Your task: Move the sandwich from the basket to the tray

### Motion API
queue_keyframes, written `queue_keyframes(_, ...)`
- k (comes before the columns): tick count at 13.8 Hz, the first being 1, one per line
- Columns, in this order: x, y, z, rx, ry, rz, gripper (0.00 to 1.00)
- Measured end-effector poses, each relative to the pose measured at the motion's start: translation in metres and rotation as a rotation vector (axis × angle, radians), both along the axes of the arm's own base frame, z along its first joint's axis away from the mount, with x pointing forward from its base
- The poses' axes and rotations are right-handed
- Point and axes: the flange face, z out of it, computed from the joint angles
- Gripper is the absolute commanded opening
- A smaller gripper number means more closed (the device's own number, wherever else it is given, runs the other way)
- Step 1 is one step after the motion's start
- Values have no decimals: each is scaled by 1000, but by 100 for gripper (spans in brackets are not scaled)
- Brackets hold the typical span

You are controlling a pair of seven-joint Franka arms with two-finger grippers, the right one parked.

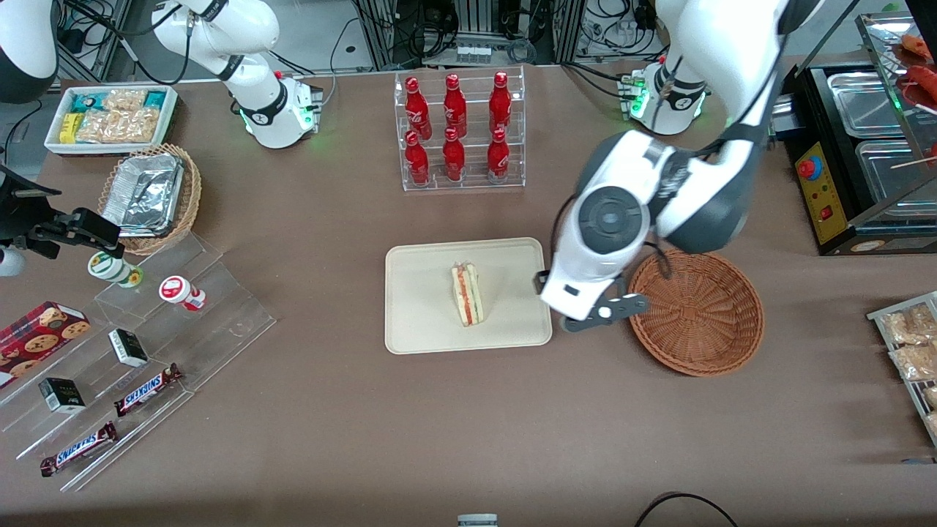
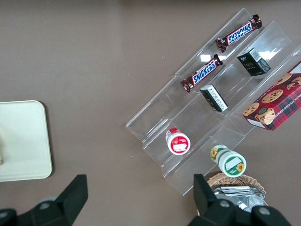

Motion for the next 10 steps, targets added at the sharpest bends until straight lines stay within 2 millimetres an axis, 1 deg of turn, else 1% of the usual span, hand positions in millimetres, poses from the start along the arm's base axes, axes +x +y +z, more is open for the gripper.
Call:
queue_keyframes(4, -5, 61, 17, -10, 25, -113, 100)
queue_keyframes(7, -9, 109, 30, -23, 36, -162, 100)
queue_keyframes(10, -12, 143, 41, -49, 39, -191, 100)
